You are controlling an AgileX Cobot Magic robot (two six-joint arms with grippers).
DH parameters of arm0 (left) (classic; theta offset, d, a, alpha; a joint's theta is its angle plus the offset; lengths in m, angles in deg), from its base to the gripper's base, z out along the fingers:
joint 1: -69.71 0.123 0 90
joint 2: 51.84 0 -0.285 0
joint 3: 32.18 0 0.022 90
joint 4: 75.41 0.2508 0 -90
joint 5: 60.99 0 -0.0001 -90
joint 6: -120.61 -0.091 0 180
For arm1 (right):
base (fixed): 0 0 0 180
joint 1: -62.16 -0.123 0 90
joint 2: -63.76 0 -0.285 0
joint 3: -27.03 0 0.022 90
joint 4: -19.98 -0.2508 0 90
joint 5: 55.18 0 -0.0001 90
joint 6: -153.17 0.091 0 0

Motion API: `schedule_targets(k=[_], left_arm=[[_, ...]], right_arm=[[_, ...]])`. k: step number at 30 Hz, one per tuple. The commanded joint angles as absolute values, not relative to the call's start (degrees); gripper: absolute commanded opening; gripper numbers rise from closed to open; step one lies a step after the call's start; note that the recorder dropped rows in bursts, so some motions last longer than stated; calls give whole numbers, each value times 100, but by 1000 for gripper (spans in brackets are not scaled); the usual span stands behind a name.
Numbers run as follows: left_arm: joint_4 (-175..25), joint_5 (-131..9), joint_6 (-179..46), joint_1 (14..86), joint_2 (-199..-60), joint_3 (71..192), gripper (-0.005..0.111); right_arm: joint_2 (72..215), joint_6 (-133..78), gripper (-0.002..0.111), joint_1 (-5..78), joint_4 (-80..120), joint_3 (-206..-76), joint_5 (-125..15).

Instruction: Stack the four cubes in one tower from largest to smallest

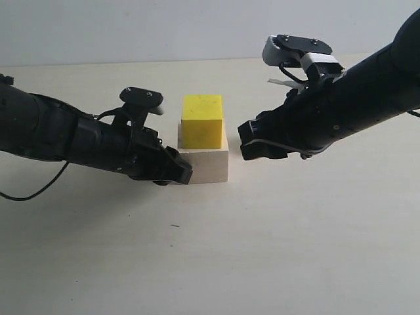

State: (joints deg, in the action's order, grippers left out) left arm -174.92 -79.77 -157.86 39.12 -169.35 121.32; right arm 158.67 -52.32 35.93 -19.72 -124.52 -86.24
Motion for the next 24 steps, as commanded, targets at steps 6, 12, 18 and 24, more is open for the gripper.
schedule_targets(k=[6, 12, 18, 24], left_arm=[[-17536, -7893, -15795, 3882, -16925, 12205, 39], [-17536, -7903, -15668, 3882, -16823, 12064, 39], [-17354, -7809, -15614, 3967, -16269, 11470, 39], [-17339, -7506, -15614, 4007, -15393, 11123, 39]], right_arm=[[15813, -5225, 46, 3615, -1941, -12476, -8689], [15813, -5213, 46, 3615, -1941, -12476, -8740], [15813, -5213, 46, 3615, -1941, -12476, -8759], [15813, -5168, 46, 3615, -1941, -12476, -8871]])
